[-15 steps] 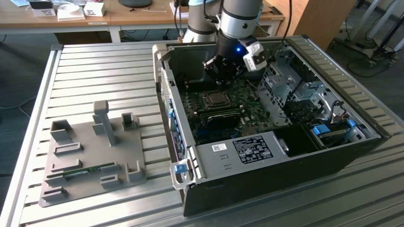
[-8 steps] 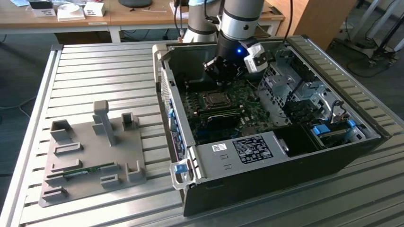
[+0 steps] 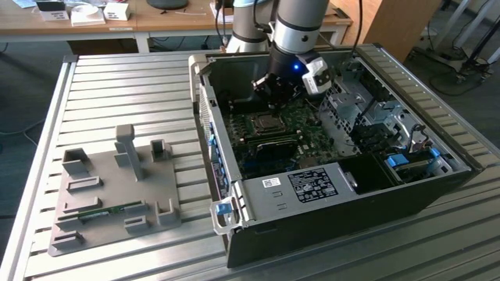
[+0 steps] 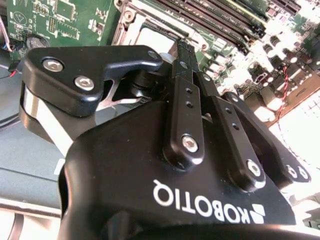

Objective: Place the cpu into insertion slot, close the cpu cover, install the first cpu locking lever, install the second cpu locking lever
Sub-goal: 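Install the second cpu locking lever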

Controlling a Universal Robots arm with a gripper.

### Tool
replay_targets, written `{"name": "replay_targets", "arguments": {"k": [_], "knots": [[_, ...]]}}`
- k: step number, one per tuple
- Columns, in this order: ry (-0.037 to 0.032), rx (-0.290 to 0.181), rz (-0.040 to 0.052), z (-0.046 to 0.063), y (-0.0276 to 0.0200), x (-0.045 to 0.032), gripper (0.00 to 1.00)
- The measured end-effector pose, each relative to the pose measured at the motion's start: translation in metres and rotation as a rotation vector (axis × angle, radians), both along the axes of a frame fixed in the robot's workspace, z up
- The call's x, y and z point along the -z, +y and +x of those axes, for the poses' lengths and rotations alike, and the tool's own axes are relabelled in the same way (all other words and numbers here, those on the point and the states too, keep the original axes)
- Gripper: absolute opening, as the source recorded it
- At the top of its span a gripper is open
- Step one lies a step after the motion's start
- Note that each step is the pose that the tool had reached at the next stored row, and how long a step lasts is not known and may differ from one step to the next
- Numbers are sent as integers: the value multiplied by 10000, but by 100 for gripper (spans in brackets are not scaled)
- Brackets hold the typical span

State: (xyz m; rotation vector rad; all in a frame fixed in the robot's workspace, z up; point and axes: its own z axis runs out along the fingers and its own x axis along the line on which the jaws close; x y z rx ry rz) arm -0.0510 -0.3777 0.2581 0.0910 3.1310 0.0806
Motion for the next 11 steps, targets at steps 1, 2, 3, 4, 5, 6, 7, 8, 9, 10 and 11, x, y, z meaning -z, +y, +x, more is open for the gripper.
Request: {"name": "replay_targets", "arguments": {"k": [1,2,3,4,5,6,7,8,9,10,11], "knots": [[0,0,1,0,-4,5,11],[0,0,1,0,-9,8,11],[-1,1,2,0,-13,12,11],[-1,1,2,0,-16,15,11],[0,1,0,-1,-18,19,11],[0,0,0,0,-20,23,11],[-1,0,1,-1,-21,30,11],[-1,0,1,-2,-21,36,11],[-4,1,1,-6,-22,42,11],[-9,0,1,-12,-22,48,11],[-18,0,-1,-22,-23,52,11]]}}
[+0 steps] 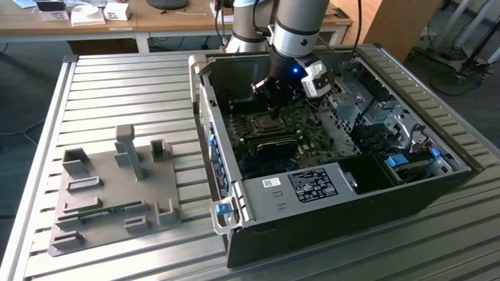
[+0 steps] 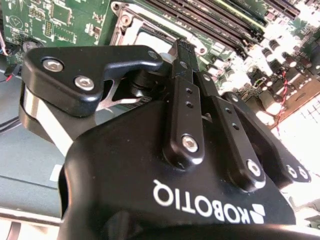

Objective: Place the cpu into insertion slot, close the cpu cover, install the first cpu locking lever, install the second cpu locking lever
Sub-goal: 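Install the second cpu locking lever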

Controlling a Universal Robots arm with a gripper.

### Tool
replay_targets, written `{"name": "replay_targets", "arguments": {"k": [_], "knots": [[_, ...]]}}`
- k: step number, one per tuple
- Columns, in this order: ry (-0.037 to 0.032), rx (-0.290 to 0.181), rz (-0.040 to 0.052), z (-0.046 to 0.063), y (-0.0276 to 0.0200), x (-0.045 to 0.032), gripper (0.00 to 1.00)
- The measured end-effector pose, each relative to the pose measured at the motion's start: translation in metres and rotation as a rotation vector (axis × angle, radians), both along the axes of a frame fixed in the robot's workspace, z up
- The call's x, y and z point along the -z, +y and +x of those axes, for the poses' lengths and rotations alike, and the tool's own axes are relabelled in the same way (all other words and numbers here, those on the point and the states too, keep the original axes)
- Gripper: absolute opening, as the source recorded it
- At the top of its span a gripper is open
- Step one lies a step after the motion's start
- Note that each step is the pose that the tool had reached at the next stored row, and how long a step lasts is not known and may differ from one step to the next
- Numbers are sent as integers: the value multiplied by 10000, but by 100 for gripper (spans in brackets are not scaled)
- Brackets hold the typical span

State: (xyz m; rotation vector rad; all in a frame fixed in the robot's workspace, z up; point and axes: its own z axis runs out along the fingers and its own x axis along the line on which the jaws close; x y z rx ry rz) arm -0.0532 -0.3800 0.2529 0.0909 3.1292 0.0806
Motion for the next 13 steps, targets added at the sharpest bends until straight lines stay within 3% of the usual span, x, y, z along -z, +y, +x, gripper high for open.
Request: {"name": "replay_targets", "arguments": {"k": [13], "knots": [[-26,-2,1,-62,-2,80,11]]}}
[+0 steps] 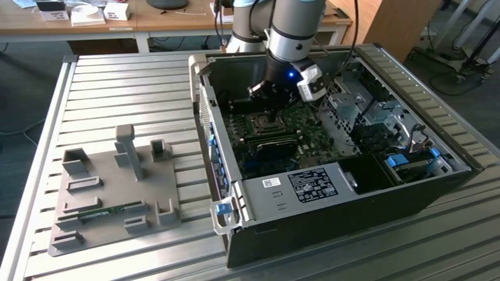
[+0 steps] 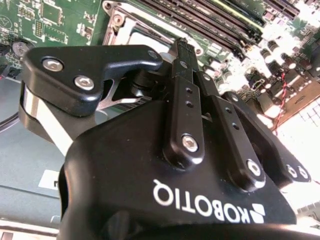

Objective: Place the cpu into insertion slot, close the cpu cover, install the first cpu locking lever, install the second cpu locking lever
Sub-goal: 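Install the second cpu locking lever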

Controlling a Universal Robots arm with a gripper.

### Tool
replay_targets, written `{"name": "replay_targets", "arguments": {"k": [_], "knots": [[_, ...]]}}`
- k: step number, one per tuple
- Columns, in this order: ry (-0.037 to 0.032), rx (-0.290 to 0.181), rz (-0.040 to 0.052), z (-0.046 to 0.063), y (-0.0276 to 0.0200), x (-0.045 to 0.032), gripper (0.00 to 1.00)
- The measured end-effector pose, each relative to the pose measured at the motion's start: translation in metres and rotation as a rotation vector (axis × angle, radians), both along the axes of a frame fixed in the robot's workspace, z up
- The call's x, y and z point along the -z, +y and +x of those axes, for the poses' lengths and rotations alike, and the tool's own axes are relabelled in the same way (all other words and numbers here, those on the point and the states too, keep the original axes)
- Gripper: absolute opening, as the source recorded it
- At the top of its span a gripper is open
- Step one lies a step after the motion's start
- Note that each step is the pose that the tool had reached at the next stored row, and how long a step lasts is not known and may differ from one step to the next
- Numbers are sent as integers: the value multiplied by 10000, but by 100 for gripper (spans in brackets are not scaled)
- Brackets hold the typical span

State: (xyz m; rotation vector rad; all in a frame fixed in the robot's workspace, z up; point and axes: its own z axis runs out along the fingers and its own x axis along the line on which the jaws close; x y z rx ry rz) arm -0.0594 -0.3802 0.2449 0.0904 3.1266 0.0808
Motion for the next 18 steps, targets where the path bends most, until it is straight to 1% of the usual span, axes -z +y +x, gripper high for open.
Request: {"name": "replay_targets", "arguments": {"k": [8,18], "knots": [[0,-10,0,-30,-5,53,11],[0,-12,-1,-40,-24,134,11]]}}
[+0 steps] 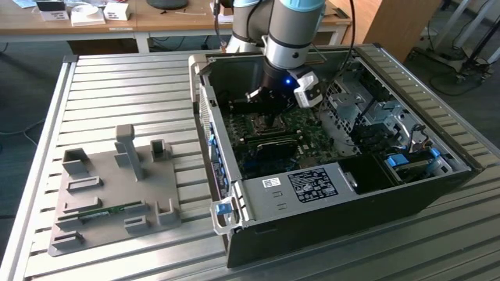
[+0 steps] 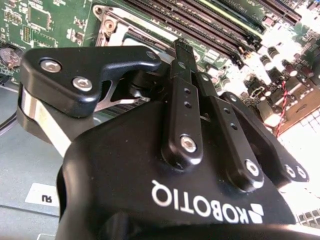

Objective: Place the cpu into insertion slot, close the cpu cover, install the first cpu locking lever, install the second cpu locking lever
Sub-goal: 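Install the second cpu locking lever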

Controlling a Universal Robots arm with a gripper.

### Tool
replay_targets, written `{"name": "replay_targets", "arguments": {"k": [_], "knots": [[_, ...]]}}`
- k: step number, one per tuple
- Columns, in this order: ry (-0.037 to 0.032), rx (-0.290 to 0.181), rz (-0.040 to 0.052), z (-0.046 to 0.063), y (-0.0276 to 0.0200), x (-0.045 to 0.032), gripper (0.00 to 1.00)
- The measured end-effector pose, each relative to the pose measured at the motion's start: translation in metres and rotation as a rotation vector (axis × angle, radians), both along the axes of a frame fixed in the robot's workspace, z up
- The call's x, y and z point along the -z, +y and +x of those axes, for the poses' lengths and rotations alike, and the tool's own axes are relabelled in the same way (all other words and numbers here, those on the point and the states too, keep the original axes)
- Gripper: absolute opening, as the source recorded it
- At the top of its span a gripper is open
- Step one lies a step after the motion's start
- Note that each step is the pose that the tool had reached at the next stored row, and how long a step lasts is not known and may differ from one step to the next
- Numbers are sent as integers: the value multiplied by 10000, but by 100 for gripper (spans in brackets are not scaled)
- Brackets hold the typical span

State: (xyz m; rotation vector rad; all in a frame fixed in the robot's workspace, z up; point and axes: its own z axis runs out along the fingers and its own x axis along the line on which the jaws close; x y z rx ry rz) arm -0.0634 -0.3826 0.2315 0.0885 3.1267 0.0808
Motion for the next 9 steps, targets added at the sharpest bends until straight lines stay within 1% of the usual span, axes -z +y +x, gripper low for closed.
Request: {"name": "replay_targets", "arguments": {"k": [9], "knots": [[0,1,1,-3,0,2,11]]}}
